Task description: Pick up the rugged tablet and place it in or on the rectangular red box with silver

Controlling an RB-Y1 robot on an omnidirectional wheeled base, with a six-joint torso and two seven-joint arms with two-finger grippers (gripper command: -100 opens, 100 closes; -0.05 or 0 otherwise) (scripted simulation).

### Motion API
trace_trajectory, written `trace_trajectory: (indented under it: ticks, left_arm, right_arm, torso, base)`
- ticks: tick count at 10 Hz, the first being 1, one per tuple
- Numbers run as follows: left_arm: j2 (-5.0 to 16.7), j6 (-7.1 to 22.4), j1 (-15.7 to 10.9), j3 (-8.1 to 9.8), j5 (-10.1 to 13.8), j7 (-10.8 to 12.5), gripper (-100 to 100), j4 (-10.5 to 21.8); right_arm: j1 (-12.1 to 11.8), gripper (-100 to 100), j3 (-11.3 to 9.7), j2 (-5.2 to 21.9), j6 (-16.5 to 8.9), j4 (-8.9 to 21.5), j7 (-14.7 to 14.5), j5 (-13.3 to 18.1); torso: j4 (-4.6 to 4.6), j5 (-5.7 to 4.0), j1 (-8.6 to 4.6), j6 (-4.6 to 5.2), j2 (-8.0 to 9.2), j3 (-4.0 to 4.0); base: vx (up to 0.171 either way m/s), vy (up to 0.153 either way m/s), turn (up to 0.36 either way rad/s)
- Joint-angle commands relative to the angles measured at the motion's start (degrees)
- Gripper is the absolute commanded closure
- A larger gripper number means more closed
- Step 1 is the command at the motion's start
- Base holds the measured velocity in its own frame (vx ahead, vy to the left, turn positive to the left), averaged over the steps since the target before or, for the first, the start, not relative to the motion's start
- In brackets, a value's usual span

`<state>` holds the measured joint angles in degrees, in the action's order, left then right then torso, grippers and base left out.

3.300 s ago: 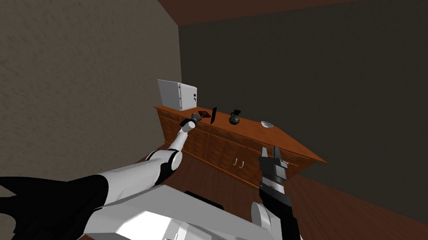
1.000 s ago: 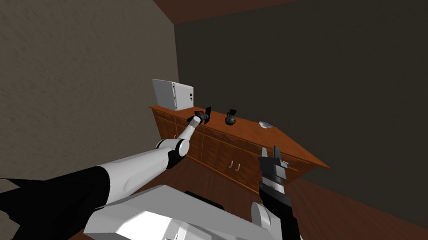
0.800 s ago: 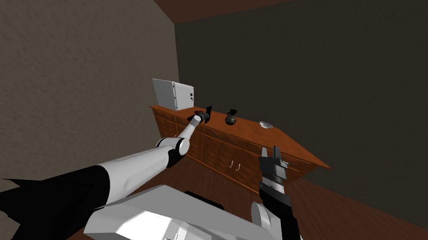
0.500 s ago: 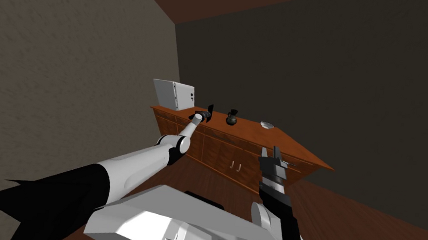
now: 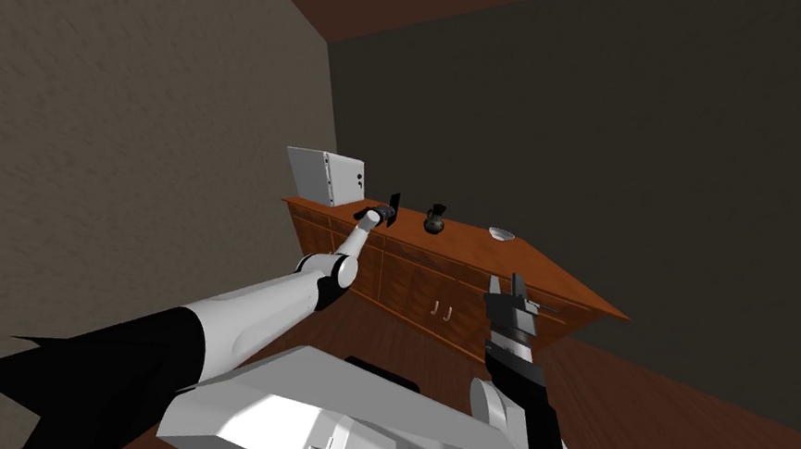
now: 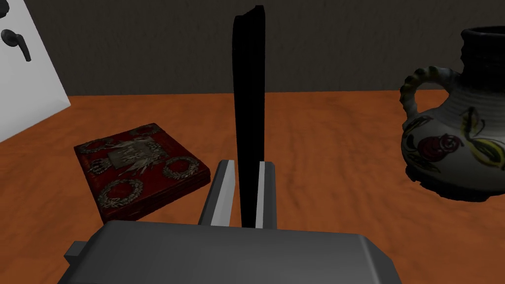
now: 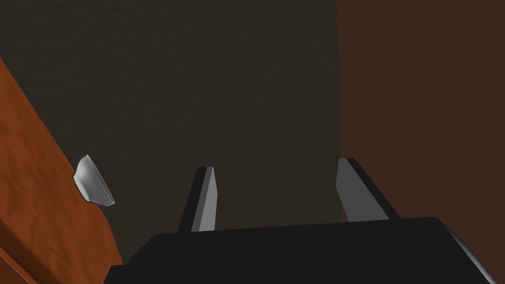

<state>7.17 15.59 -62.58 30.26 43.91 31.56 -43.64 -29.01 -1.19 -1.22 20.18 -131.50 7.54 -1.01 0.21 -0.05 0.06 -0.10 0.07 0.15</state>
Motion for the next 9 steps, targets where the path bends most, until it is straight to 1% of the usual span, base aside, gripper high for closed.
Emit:
trace_trajectory:
  ticks: [1, 2, 4, 5, 7, 8, 9]
  left_arm:
    - [1.3, -0.5, -1.1, -2.17, 2.9, -1.2, 100, 1.6]
    - [1.9, 0.3, -3.1, -3.58, 2.3, -0.3, 100, 1.7]
    - [1.9, 0.3, -3.1, -3.58, 2.3, -0.3, 100, 1.7]
    - [2.6, 1.2, -5.1, -4.92, 1.8, 0.7, 100, 1.8]
    - [3.2, 2.1, -6.9, -6.09, 1.4, 1.6, 100, 1.9]
    - [3.2, 2.1, -6.9, -6.09, 1.4, 1.6, 100, 1.9]
    - [3.9, 2.9, -8.4, -7.05, 1.2, 2.4, 100, 2.0]
  right_arm:
    - [0.0, 0, 0.0, 0.0, 0.0, 0.0, 0.0, 0.0]
    - [0.0, 0, 0.0, 0.0, 0.0, 0.0, 0.0, 0.0]
    - [0.0, 0, 0.0, 0.0, 0.0, 0.0, 0.0, 0.0]
    - [0.0, 0, 0.0, 0.0, 0.0, 0.0, 0.0, 0.0]
    - [0.0, 0, 0.0, 0.0, 0.0, 0.0, 0.0, 0.0]
    - [0.0, 0, 0.0, 0.0, 0.0, 0.0, 0.0, 0.0]
    - [0.0, 0, 0.0, 0.0, 0.0, 0.0, 0.0, 0.0]
  torso:
    - [0.0, 0.0, 0.0, 0.0, 0.0, 0.0]
    - [-0.03, 0.01, 0.02, -0.01, 0.02, -0.01]
    - [0.02, -0.01, 0.02, -0.02, 0.07, 0.04]
    - [-0.01, -0.02, -0.04, -0.02, 0.07, 0.03]
    - [0.1, -0.04, 0.04, -0.05, 0.11, 0.11]
    - [0.11, -0.05, 0.04, -0.05, 0.1, 0.1]
    - [0.09, -0.06, -0.03, -0.04, 0.12, 0.11]
  base:
    - [0.007, 0.028, 0.018]
    - [0.007, 0.037, 0.057]
    - [0.009, 0.023, 0.009]
    - [0.007, 0.029, 0.055]
    - [0.023, 0.045, 0.041]
    - [0.021, 0.027, 0.011]
    - [0.023, 0.028, 0.042]
